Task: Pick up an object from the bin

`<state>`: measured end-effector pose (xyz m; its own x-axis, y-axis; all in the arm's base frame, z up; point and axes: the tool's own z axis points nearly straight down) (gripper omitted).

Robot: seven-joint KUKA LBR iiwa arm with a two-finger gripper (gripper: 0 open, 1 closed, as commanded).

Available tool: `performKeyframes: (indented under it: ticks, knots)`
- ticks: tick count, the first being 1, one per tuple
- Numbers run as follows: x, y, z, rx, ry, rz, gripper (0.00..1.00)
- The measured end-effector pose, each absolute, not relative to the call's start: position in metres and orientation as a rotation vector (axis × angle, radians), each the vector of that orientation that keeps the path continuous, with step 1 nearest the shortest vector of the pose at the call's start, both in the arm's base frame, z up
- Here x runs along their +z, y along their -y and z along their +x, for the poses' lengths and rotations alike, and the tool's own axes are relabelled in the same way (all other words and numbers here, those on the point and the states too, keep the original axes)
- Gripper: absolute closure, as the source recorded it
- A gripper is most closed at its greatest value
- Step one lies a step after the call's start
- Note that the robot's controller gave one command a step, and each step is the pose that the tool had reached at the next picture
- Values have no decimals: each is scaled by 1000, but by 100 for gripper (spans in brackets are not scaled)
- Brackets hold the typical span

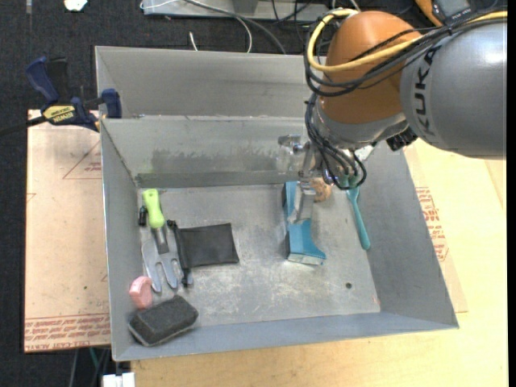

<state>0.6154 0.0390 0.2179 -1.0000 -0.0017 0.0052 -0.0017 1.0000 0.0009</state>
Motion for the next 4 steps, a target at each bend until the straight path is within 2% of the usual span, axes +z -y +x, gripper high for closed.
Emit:
performKeyframes:
  ticks: [1, 2, 3, 4]
  knots:
    - [222, -39, 617, -2, 3144, 1, 0]
    - [151, -130, 621, -4, 3139, -155, 100]
    - [151, -130, 621, -4, 3139, -155, 100]
    - [146, -141, 612, -6, 3136, -218, 100]
